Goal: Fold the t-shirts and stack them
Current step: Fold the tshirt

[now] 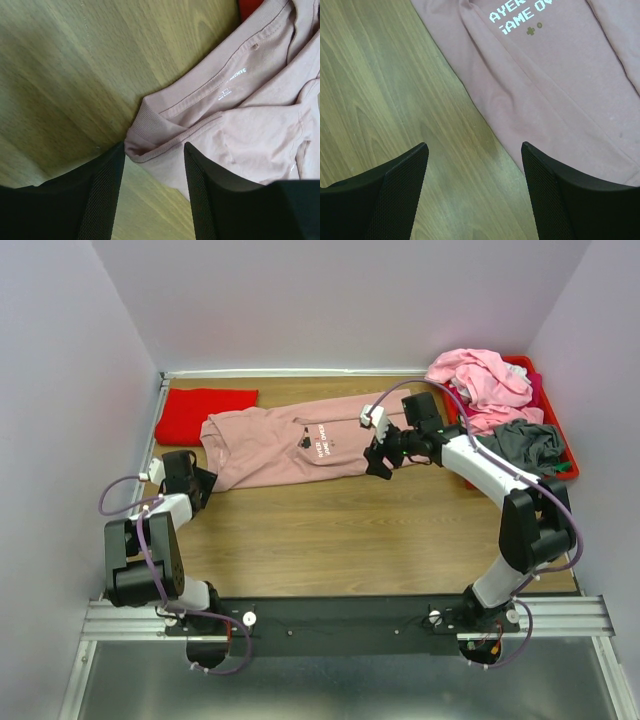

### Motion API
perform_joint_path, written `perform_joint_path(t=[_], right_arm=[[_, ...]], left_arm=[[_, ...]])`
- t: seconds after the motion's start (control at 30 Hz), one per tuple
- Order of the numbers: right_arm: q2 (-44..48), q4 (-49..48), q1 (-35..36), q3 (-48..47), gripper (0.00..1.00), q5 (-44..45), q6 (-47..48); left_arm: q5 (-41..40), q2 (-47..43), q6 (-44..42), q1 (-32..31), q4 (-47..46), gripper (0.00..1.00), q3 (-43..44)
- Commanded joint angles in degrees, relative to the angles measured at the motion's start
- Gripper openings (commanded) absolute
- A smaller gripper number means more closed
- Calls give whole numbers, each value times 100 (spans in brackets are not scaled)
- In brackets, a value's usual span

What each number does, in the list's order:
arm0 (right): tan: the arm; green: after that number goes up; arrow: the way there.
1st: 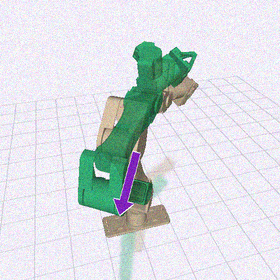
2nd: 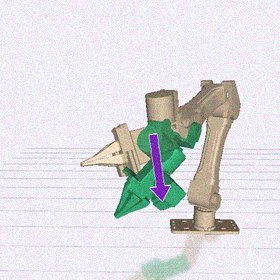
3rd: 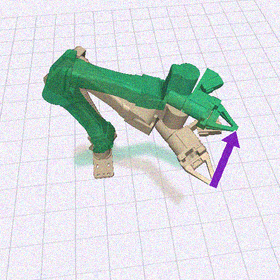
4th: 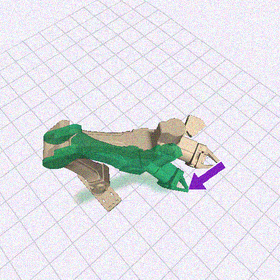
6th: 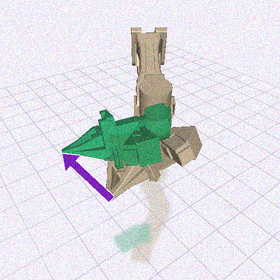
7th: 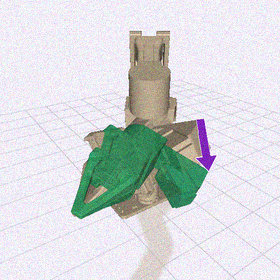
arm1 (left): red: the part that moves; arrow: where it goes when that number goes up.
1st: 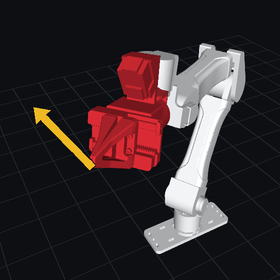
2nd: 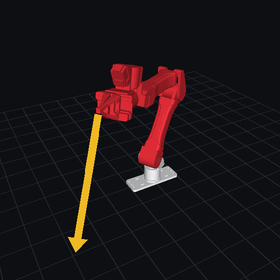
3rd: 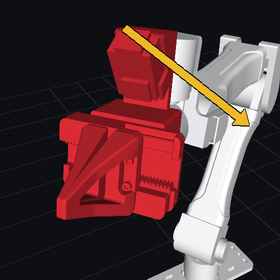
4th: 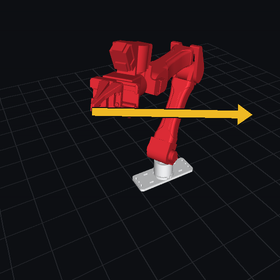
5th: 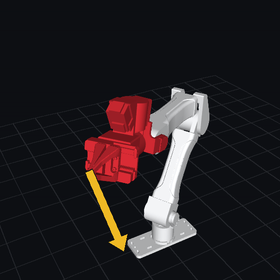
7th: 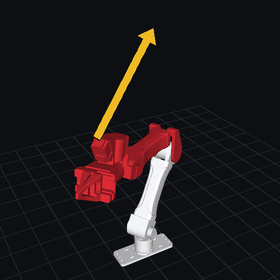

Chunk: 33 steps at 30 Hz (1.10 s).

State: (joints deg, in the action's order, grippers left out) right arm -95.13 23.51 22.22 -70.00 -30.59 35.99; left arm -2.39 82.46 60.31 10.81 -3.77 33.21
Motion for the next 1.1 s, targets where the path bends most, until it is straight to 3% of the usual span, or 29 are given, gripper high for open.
perform_joint_path(t=[0.0,0.13,0.17,0.33,0.5,0.87,1.07], right_arm=[[-93,5,-86,118,81,-131,-48],[-119,5,-130,127,81,-79,-30],[-120,5,-139,127,81,-27,-13],[-111,-13,-200,188,81,490,232],[-260,-22,-349,294,77,1264,725],[-567,-4,-657,548,78,1704,2902],[-1138,13,-649,312,77,2162,3309]], left_arm=[[2,95,-37,35,236,59,106],[-33,113,-29,44,245,57,89],[19,156,-37,44,210,48,80],[125,148,-55,44,-27,25,-43],[-24,34,-116,79,-27,10,-25],[-306,-257,-283,325,78,5,27],[-112,-160,-354,352,-18,5,45]])
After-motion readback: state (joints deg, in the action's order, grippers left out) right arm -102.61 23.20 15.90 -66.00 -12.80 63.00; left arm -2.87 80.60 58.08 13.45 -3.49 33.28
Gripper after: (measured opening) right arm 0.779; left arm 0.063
